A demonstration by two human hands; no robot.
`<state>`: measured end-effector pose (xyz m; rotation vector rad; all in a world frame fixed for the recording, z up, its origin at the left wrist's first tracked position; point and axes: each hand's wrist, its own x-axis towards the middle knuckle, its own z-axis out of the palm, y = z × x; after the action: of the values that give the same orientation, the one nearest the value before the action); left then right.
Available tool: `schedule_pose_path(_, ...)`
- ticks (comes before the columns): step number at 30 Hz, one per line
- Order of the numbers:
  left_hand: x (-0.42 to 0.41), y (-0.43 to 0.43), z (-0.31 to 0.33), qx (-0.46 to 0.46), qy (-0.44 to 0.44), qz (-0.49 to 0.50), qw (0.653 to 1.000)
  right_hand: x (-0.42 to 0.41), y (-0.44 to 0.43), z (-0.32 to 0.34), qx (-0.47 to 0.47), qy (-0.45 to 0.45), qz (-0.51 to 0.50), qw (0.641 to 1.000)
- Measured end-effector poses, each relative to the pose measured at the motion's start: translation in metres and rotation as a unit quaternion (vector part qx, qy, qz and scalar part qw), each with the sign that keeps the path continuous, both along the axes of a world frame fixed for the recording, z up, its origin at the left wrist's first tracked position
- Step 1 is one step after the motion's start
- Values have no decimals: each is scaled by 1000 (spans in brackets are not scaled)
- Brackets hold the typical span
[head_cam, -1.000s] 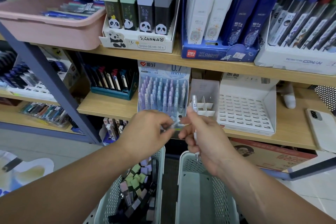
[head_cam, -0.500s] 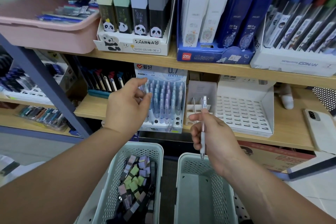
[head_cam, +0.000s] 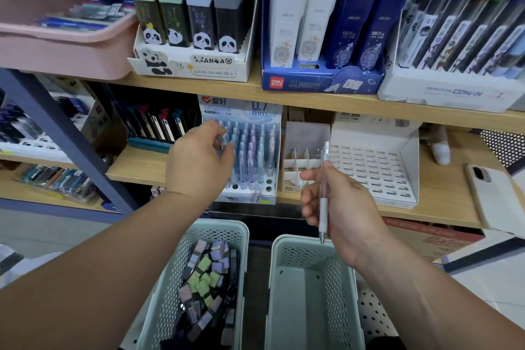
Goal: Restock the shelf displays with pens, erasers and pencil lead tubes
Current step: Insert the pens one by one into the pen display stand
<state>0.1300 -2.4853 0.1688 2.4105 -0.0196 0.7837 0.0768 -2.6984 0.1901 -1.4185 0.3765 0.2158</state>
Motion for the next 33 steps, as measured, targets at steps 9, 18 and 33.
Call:
schedule_pose_path(9,2,5,-13,128,-10,-25,991,1,0,-1,13,2,-4,1000)
schedule_pose_path(18,-6,10,-20,236,-18,-29,971,19,2,-1,-24,-17,2,1000)
schedule_pose_path(33,-28,53,-28,68,204,-78,973,53,23,-17,-188,-42,11,981)
